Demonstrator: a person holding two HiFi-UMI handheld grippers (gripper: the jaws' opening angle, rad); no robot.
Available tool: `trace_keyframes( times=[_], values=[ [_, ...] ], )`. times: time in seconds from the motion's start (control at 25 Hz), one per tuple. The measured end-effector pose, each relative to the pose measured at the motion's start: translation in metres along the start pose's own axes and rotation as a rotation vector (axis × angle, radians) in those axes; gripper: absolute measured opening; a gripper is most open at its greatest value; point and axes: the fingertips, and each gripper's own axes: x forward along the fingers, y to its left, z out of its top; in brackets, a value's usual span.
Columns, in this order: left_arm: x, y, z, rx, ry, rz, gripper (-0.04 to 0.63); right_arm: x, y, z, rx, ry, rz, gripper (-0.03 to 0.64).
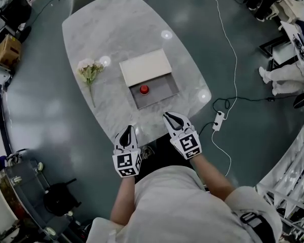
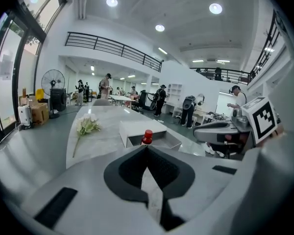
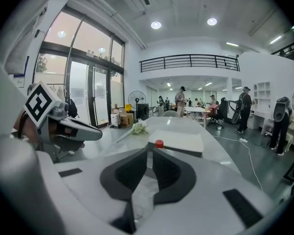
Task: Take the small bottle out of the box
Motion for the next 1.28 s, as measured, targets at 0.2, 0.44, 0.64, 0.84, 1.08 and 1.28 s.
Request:
trace_keyframes(
  times=[0.2,0.44,0.64,0.84,1.08,1.28],
  values=[
    [0.013,0.004,0.003,-0.015,0.023,0.026,0.023,0.023,-0.015,0.002,0.002,0.013,0.039,0.031],
    [0.022,0.017,0.004,-0.023,0.041,0.060,0.023,0.054,-0.018,0.002,-0.006,0.046,0.107,0.118],
    [0.027,0.028,0.008,-0.030,0.044,0.090,0.023,0.077,-0.019,0.001,-0.029,0.063,0.141,0.118],
    [0.028,0.039,0.007,-0.045,0.056,0.122,0.023,0.099,-0.022,0.008,-0.037,0.069,0.164,0.123],
    [0.030,0.049,0.005,-0.056,0.075,0.160,0.023,0.116,-0.022,0.009,-0.061,0.096,0.198,0.144],
    [0.030,0.053,0.008,-0.064,0.074,0.177,0.023,0.127,-0.024,0.008,-0.073,0.117,0.213,0.153]
  ],
)
